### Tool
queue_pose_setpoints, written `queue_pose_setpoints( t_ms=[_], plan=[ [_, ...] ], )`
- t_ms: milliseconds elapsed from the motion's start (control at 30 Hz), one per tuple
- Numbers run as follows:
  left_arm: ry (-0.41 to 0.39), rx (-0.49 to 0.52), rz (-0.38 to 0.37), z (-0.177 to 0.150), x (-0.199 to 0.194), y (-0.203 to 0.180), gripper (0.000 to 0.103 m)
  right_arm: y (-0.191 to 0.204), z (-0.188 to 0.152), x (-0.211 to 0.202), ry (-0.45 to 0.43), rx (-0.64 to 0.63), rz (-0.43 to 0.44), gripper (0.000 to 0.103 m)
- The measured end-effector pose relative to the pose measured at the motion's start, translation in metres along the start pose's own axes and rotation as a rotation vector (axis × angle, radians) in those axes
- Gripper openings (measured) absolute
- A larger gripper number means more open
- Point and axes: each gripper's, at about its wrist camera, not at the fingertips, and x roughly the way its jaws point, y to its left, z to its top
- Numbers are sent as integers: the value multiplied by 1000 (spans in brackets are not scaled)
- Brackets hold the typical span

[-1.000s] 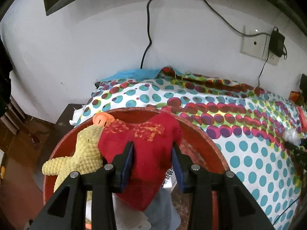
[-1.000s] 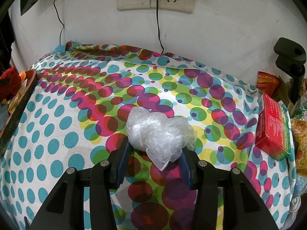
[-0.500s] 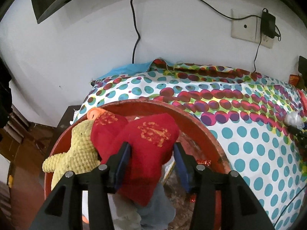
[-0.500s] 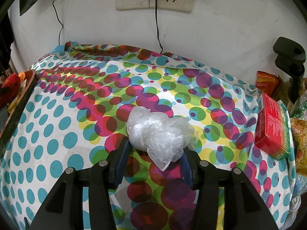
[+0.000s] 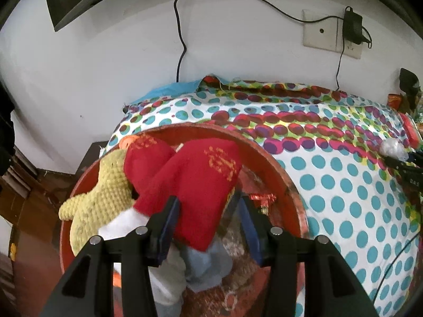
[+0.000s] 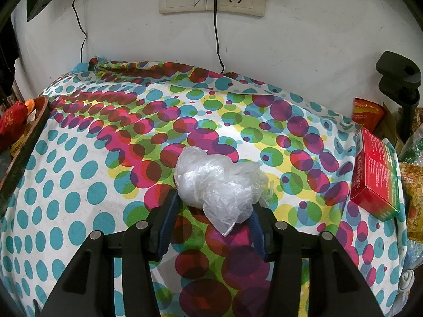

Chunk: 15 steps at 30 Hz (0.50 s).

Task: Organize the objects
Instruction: 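Lower the red pouch onto the tray and open the left tool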

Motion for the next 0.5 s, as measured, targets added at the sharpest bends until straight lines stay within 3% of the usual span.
queue_pose_setpoints(
  t_ms=[500],
  plan=[
    [20,-37,-69,-39,-29,0,48,0,1,0,0,0,0,47]
  ],
)
